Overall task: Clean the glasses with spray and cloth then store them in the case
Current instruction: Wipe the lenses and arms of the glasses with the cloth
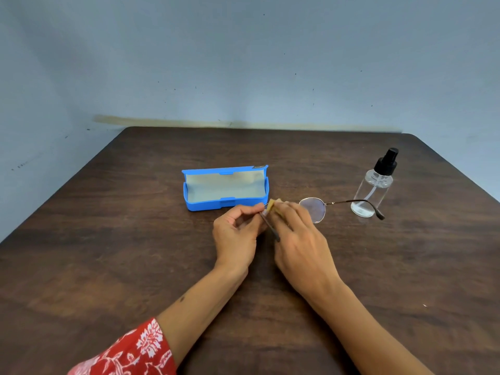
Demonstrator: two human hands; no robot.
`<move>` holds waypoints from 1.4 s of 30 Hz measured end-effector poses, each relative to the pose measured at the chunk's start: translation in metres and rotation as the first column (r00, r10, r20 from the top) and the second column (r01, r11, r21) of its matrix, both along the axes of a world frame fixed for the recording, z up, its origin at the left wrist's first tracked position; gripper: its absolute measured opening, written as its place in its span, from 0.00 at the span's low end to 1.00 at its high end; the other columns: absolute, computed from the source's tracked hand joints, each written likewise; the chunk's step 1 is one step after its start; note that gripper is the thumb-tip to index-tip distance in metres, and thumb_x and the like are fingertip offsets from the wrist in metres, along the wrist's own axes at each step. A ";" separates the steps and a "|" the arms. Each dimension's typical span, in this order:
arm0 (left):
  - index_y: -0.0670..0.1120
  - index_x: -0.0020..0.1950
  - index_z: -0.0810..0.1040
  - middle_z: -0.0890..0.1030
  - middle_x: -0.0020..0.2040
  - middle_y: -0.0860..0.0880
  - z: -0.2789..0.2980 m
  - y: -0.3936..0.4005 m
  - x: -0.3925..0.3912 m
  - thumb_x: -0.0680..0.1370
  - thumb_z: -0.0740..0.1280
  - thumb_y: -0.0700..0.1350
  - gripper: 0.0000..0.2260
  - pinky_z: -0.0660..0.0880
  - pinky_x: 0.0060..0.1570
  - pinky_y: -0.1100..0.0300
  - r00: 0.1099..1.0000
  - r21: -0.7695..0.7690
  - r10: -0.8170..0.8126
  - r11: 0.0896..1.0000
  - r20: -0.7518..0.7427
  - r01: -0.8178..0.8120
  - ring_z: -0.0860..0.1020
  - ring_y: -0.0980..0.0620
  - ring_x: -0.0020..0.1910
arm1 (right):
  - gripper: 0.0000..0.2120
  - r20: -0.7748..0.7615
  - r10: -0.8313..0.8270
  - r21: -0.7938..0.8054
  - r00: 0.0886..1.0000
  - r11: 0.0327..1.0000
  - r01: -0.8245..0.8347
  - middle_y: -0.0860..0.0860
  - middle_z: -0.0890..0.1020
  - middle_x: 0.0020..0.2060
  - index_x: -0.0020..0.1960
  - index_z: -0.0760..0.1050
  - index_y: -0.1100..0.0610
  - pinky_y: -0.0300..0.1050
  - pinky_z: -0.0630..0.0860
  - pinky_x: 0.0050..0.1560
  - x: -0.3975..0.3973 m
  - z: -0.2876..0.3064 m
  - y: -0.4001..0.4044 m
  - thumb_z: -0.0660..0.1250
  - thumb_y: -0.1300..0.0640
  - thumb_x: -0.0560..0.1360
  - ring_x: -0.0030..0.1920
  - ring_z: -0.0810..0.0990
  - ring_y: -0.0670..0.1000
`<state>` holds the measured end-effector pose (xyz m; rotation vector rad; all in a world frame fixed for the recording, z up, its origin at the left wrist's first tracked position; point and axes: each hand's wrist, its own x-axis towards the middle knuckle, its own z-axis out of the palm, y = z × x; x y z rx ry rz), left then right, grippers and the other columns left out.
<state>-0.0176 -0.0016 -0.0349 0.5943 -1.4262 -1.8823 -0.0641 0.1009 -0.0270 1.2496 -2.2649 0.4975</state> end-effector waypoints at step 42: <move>0.42 0.43 0.82 0.84 0.45 0.42 0.004 0.002 -0.001 0.71 0.70 0.30 0.08 0.79 0.51 0.52 0.999 0.055 0.033 0.998 -0.008 -0.033 0.82 0.44 0.49 | 0.22 0.046 -0.037 0.082 0.998 0.996 0.033 0.57 0.82 0.47 0.56 0.79 0.66 0.45 0.78 0.55 0.016 0.000 0.001 0.54 0.65 0.67 0.50 0.81 0.57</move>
